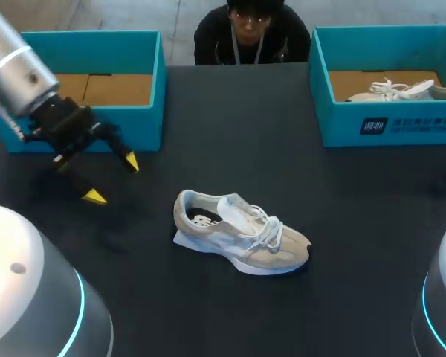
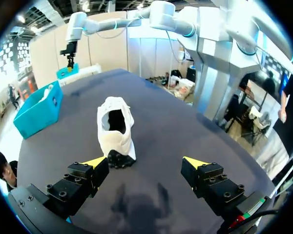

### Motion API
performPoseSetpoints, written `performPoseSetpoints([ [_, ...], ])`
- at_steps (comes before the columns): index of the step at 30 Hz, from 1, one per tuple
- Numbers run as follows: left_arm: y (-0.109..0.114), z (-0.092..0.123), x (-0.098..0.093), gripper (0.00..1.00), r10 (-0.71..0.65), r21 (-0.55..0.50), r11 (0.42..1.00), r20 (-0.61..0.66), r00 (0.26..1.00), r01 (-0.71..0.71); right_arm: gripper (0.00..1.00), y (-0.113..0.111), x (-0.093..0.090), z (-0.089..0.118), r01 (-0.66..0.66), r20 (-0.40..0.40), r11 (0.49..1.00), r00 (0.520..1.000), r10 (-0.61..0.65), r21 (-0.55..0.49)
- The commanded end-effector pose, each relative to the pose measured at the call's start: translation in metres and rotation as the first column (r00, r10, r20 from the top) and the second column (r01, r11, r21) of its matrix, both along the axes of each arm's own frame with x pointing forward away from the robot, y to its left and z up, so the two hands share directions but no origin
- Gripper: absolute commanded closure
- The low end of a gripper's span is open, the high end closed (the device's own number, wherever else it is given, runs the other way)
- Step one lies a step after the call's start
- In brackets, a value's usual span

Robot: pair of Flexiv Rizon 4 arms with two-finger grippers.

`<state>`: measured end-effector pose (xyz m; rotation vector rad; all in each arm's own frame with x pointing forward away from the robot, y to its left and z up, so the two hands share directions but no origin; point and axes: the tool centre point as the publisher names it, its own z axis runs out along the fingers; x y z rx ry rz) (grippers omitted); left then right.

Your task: Take the shoe out of the shoebox, open the shoe tongue, remove and reinsert the insole, then place the shoe into the shoebox

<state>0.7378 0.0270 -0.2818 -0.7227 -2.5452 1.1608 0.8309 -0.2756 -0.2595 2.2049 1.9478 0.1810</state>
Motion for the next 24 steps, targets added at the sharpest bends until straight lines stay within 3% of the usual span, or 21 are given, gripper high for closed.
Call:
performPoseSetpoints([
  [1,0.013,0.002,-0.008,0.00,0.233,-0.117,0.969,0.164,0.958,-0.216,0.00,0.000,0.000,0.000,-0.001,0.001,1.000,1.000,0.001,0.002],
  [11,0.027,-0.009,-0.016,0.00,0.368,-0.235,0.915,0.158,0.916,-0.327,0.00,0.000,0.000,0.000,-0.001,0.001,1.000,1.000,0.001,0.002],
  [24,0.050,-0.035,-0.033,0.00,0.542,-0.387,0.788,0.067,0.838,-0.478,0.00,0.000,0.000,0.000,-0.001,0.001,1.000,1.000,0.001,0.002],
])
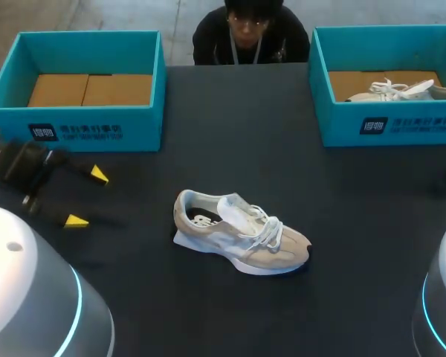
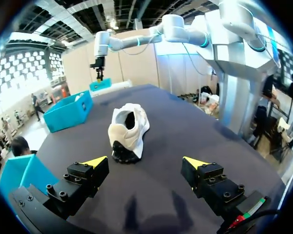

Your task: Take the shoe out of the shoebox, open the shoe tongue, remove and reinsert the insole, then place the shoe into the shoebox

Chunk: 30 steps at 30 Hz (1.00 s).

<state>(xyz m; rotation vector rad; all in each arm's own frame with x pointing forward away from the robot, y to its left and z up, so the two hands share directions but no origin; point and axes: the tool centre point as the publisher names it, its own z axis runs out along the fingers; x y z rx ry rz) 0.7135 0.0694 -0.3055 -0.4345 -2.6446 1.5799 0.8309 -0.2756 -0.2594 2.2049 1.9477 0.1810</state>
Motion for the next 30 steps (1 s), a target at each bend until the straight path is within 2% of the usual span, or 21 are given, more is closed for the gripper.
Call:
performPoseSetpoints([
  [1,0.010,-0.013,-0.010,0.00,0.285,-0.145,0.952,0.089,0.954,-0.271,0.00,0.000,0.000,0.000,-0.001,0.001,1.000,1.000,0.001,0.002],
  [7,0.022,-0.032,-0.016,0.00,0.363,-0.203,0.916,0.054,0.930,-0.346,0.00,0.000,0.000,0.000,-0.001,0.001,1.000,1.000,0.001,0.002],
  [17,0.025,-0.059,-0.020,0.00,0.383,-0.212,0.899,-0.050,0.922,-0.384,0.00,0.000,0.000,0.000,-0.001,0.001,1.000,1.000,0.001,0.002],
  [30,0.019,-0.069,-0.018,0.00,0.363,-0.210,0.902,-0.106,0.926,-0.377,0.00,0.000,0.000,0.000,-0.001,0.001,1.000,1.000,0.001,0.002],
])
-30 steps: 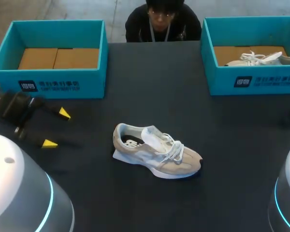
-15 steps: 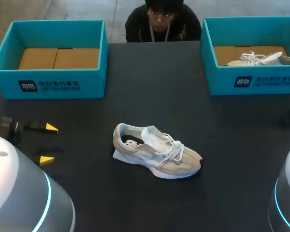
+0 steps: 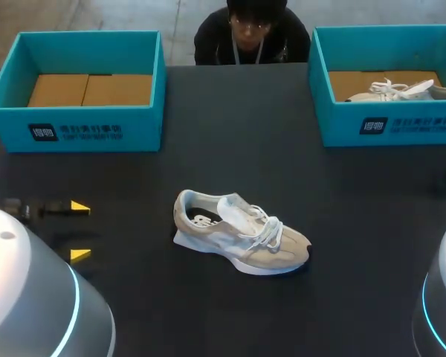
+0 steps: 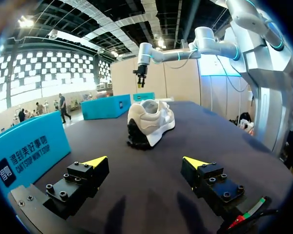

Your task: Take the shoe out of the shoebox, open the shoe tongue, remove and reinsert the insole, then place the shoe into the shoebox

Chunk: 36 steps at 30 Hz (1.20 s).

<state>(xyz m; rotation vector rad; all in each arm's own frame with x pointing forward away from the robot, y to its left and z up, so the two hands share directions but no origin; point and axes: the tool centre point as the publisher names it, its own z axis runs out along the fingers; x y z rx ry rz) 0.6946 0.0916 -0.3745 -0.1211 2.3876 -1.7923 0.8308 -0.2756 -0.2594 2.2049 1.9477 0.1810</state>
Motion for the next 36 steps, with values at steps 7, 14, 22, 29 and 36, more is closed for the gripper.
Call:
performPoseSetpoints([
  [7,-0.0029,-0.0004,0.0004,0.00,-0.009,-0.002,1.000,-0.010,1.000,0.009,0.00,-0.0003,-0.0001,-0.0001,-0.001,0.001,1.000,1.000,0.001,0.002],
  [14,-0.0029,-0.0004,0.0004,0.00,-0.009,-0.002,1.000,-0.010,1.000,0.009,0.00,-0.0003,-0.0001,-0.0001,-0.001,0.001,1.000,1.000,0.001,0.002],
  [22,-0.0029,-0.0004,0.0004,0.00,-0.009,-0.002,1.000,-0.010,1.000,0.009,0.00,-0.0003,-0.0001,-0.0001,-0.001,0.001,1.000,1.000,0.001,0.002],
  [29,-0.0029,-0.0004,0.0004,0.00,-0.009,-0.002,1.000,-0.010,1.000,0.009,0.00,-0.0003,-0.0001,-0.0001,-0.001,0.001,1.000,1.000,0.001,0.002],
  [36,-0.0033,-0.0001,0.0051,0.00,-0.029,-0.008,1.000,-0.016,0.999,0.029,0.00,-0.0003,-0.0001,-0.0001,-0.001,0.001,1.000,1.000,0.001,0.002],
])
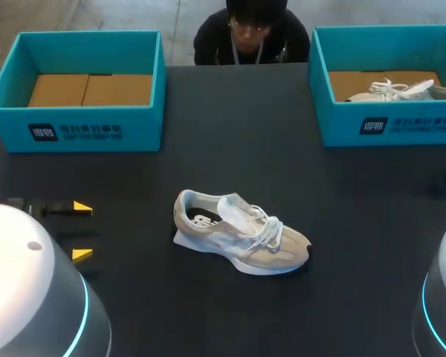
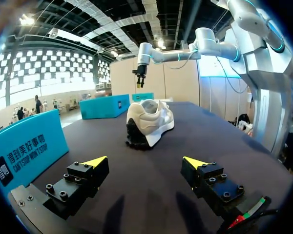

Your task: Take the shoe out of the shoebox, open the shoe tongue, remove and reinsert the insole, then place the shoe into the shoebox

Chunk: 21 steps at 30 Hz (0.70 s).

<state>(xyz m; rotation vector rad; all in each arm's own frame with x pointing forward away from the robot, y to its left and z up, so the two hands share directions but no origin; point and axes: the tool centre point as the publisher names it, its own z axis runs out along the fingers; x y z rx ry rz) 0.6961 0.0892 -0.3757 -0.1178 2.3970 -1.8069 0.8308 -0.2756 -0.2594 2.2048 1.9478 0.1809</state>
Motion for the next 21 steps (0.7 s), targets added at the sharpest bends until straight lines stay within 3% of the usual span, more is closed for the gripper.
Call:
performPoseSetpoints([
  [1,-0.001,0.000,0.012,0.00,-0.044,0.005,0.999,-0.011,0.999,0.044,0.00,0.000,0.000,0.000,-0.001,0.001,1.000,1.000,0.001,0.002],
  [11,0.001,-0.016,0.054,0.00,-0.117,0.030,0.993,-0.044,0.992,0.118,0.00,0.000,0.000,0.000,-0.001,0.001,1.000,1.000,0.001,0.002],
  [21,0.002,-0.019,0.057,0.00,-0.164,0.021,0.986,-0.073,0.984,0.166,0.00,0.000,0.000,0.000,-0.001,0.001,1.000,1.000,0.001,0.002],
])
